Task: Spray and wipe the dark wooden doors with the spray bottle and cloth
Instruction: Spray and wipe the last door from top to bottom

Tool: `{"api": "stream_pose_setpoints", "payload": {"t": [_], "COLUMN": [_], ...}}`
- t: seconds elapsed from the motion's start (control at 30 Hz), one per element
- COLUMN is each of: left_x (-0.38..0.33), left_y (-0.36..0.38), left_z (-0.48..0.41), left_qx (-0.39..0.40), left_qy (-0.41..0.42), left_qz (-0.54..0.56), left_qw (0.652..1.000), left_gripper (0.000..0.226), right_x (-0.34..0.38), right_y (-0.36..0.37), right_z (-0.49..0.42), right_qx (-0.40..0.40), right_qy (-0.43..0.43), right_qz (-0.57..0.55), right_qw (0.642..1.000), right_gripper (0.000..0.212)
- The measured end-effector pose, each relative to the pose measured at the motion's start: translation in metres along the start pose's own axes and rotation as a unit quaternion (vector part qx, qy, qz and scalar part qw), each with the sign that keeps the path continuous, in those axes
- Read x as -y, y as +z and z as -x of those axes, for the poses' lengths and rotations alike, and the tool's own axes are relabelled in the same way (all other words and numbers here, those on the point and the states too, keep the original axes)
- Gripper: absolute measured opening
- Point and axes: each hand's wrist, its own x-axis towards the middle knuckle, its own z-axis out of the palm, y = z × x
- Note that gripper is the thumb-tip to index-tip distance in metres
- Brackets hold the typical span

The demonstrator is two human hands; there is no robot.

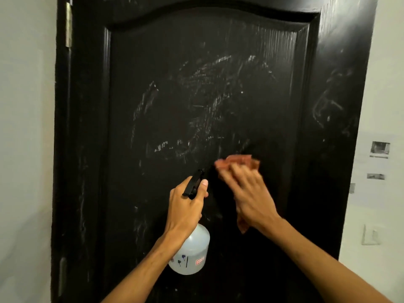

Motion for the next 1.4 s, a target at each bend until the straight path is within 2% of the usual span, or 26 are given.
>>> {"api": "stream_pose_setpoints", "payload": {"t": [0.07, 0.1, 0.17, 0.23, 0.27, 0.3, 0.37, 0.4, 0.43, 0.57, 0.6, 0.63, 0.7, 0.73, 0.77, 0.87, 0.9, 0.93, 0.97, 1.03, 1.07, 1.1, 1.13, 1.23, 1.27, 1.4], "left_x": [-0.003, -0.005, -0.012, -0.021, -0.025, -0.030, -0.040, -0.044, -0.048, -0.065, -0.069, -0.072, -0.078, -0.081, -0.085, -0.095, -0.098, -0.101, -0.103, -0.105, -0.105, -0.105, -0.106, -0.109, -0.110, -0.115], "left_y": [-0.011, -0.016, -0.024, -0.033, -0.037, -0.040, -0.047, -0.051, -0.054, -0.065, -0.066, -0.068, -0.073, -0.076, -0.080, -0.094, -0.099, -0.104, -0.110, -0.123, -0.129, -0.136, -0.143, -0.162, -0.170, -0.197], "left_z": [-0.010, -0.017, -0.030, -0.048, -0.058, -0.067, -0.085, -0.093, -0.101, -0.127, -0.131, -0.135, -0.142, -0.144, -0.149, -0.166, -0.172, -0.180, -0.186, -0.199, -0.205, -0.212, -0.219, -0.239, -0.247, -0.275], "left_qx": [0.010, 0.015, 0.024, 0.023, 0.021, 0.020, 0.019, 0.018, 0.014, -0.013, -0.019, -0.023, -0.031, -0.035, -0.039, -0.049, -0.052, -0.056, -0.059, -0.068, -0.071, -0.071, -0.069, -0.069, -0.070, -0.074], "left_qy": [0.009, 0.012, 0.016, 0.029, 0.036, 0.041, 0.046, 0.048, 0.051, 0.075, 0.081, 0.086, 0.096, 0.099, 0.101, 0.098, 0.095, 0.093, 0.094, 0.096, 0.096, 0.096, 0.098, 0.112, 0.116, 0.117], "left_qz": [-0.002, 0.001, 0.011, 0.014, 0.011, 0.009, 0.001, -0.004, -0.008, -0.013, -0.016, -0.020, -0.035, -0.041, -0.043, -0.040, -0.039, -0.039, -0.043, -0.055, -0.058, -0.061, -0.063, -0.072, -0.074, -0.076], "left_qw": [1.000, 1.000, 1.000, 0.999, 0.999, 0.999, 0.999, 0.999, 0.999, 0.997, 0.996, 0.996, 0.994, 0.994, 0.993, 0.993, 0.993, 0.993, 0.993, 0.992, 0.991, 0.991, 0.991, 0.989, 0.988, 0.987], "left_gripper": [0.021, 0.022, 0.024, 0.026, 0.028, 0.029, 0.029, 0.029, 0.029, 0.027, 0.026, 0.026, 0.029, 0.029, 0.028, 0.024, 0.025, 0.025, 0.026, 0.027, 0.028, 0.027, 0.026, 0.025, 0.025, 0.029], "right_x": [-0.009, -0.020, -0.039, -0.042, -0.034, -0.023, -0.004, -0.005, -0.013, -0.037, -0.030, -0.021, -0.010, -0.016, -0.028, -0.065, -0.066, -0.056, -0.043, -0.014, -0.009, -0.012, -0.022, -0.038, -0.028, 0.019], "right_y": [0.002, -0.002, -0.022, -0.037, -0.037, -0.032, -0.015, -0.013, -0.015, -0.031, -0.029, -0.023, -0.010, -0.013, -0.019, -0.044, -0.048, -0.046, -0.038, -0.015, -0.010, -0.011, -0.016, -0.035, -0.035, -0.013], "right_z": [-0.005, -0.022, -0.065, -0.101, -0.111, -0.114, -0.110, -0.112, -0.121, -0.164, -0.170, -0.174, -0.177, -0.185, -0.202, -0.261, -0.272, -0.279, -0.283, -0.282, -0.286, -0.298, -0.315, -0.358, -0.367, -0.393], "right_qx": [0.047, 0.022, -0.046, -0.093, -0.101, -0.090, -0.026, -0.011, -0.023, -0.132, -0.136, -0.122, -0.049, -0.034, -0.051, -0.129, -0.145, -0.150, -0.137, -0.061, -0.037, -0.042, -0.068, -0.133, -0.138, -0.040], "right_qy": [-0.125, -0.116, 0.037, 0.200, 0.218, 0.182, 0.030, -0.017, -0.019, 0.232, 0.223, 0.160, -0.035, -0.090, -0.089, 0.134, 0.176, 0.163, 0.100, -0.085, -0.137, -0.152, -0.122, 0.084, 0.094, -0.150], "right_qz": [0.051, 0.056, 0.002, -0.045, -0.043, -0.030, 0.012, 0.036, 0.043, -0.013, -0.011, -0.004, 0.031, 0.053, 0.061, 0.003, -0.001, 0.007, 0.015, 0.040, 0.059, 0.067, 0.061, 0.027, 0.031, 0.045], "right_qw": [0.990, 0.991, 0.998, 0.974, 0.970, 0.979, 0.999, 0.999, 0.999, 0.964, 0.965, 0.979, 0.998, 0.994, 0.993, 0.983, 0.974, 0.975, 0.985, 0.994, 0.988, 0.985, 0.988, 0.987, 0.985, 0.987], "right_gripper": [0.093, 0.089, 0.089, 0.095, 0.094, 0.092, 0.090, 0.090, 0.090, 0.090, 0.090, 0.089, 0.084, 0.083, 0.083, 0.085, 0.083, 0.084, 0.086, 0.085, 0.084, 0.083, 0.082, 0.080, 0.081, 0.081]}}
